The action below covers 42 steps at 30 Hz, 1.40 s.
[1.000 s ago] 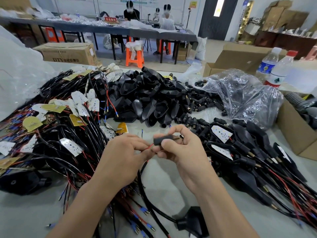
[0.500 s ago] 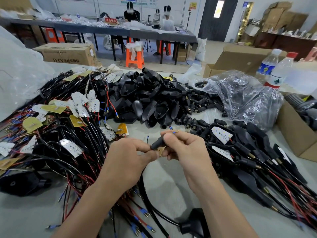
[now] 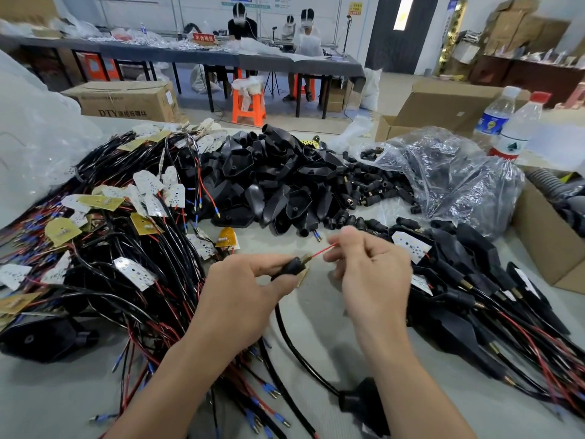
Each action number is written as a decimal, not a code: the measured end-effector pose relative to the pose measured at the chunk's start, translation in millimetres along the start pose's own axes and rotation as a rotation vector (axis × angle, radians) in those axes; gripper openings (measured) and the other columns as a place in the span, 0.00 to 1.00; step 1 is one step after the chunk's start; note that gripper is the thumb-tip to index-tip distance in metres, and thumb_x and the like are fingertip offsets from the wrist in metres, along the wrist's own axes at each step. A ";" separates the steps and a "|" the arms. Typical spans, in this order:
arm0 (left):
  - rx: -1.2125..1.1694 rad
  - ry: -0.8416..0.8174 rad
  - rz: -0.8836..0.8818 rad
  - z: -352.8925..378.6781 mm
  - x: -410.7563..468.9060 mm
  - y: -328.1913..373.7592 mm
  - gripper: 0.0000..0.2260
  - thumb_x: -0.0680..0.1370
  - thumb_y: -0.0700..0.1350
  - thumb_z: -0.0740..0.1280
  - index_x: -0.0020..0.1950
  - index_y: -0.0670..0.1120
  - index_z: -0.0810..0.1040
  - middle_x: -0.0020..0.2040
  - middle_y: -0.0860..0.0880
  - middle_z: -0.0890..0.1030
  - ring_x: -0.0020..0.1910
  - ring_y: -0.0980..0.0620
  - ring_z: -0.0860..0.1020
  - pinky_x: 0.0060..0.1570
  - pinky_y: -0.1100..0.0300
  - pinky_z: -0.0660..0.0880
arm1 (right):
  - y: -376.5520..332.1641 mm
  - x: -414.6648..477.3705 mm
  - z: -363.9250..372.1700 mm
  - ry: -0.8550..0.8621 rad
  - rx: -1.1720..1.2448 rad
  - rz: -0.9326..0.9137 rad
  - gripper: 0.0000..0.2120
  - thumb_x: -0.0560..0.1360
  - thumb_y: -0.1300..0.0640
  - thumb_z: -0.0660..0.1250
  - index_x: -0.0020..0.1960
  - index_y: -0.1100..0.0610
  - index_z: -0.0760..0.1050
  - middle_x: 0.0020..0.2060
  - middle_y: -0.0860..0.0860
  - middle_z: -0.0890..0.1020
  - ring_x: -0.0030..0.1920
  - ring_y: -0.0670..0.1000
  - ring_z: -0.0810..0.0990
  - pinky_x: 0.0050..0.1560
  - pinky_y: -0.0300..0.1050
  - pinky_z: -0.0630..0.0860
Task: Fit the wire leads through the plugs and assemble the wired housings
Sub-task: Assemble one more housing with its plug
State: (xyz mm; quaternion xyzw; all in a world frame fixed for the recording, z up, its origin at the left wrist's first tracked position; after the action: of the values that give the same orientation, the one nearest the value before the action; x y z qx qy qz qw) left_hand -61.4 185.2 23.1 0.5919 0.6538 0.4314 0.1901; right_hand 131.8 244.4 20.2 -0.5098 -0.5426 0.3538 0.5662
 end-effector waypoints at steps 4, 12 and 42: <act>0.017 -0.005 0.011 7.3 -2.9 2.8 0.15 0.72 0.49 0.77 0.49 0.71 0.83 0.53 0.72 0.81 0.59 0.78 0.71 0.55 0.84 0.62 | -2.4 0.5 5.2 -0.048 0.218 0.025 0.16 0.81 0.53 0.63 0.38 0.54 0.83 0.31 0.54 0.84 0.26 0.49 0.75 0.29 0.39 0.71; -0.159 -0.026 0.067 10.0 -5.0 11.1 0.17 0.74 0.47 0.77 0.47 0.73 0.84 0.39 0.66 0.84 0.38 0.60 0.81 0.40 0.68 0.77 | -42.4 -13.9 21.3 -0.196 0.010 -0.298 0.14 0.76 0.52 0.70 0.33 0.55 0.79 0.27 0.52 0.80 0.29 0.53 0.78 0.33 0.50 0.75; -1.027 0.220 -0.505 0.2 -2.1 -49.5 0.05 0.70 0.45 0.74 0.40 0.44 0.88 0.45 0.43 0.87 0.40 0.52 0.85 0.37 0.62 0.82 | 0.4 -11.8 35.2 -0.377 0.318 0.228 0.13 0.74 0.69 0.69 0.40 0.55 0.87 0.31 0.46 0.82 0.37 0.43 0.77 0.42 0.32 0.72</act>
State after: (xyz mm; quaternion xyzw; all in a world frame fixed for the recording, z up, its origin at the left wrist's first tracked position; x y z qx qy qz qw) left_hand -91.0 186.9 -16.6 0.2013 0.4975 0.6933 0.4809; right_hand 95.7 240.0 13.0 -0.3973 -0.5151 0.5848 0.4846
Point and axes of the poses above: each hand's wrist, its own x-axis towards the middle knuckle, its own z-axis out of the palm, y = z × x, the point moved 10 cm from there along x, towards the middle knuckle
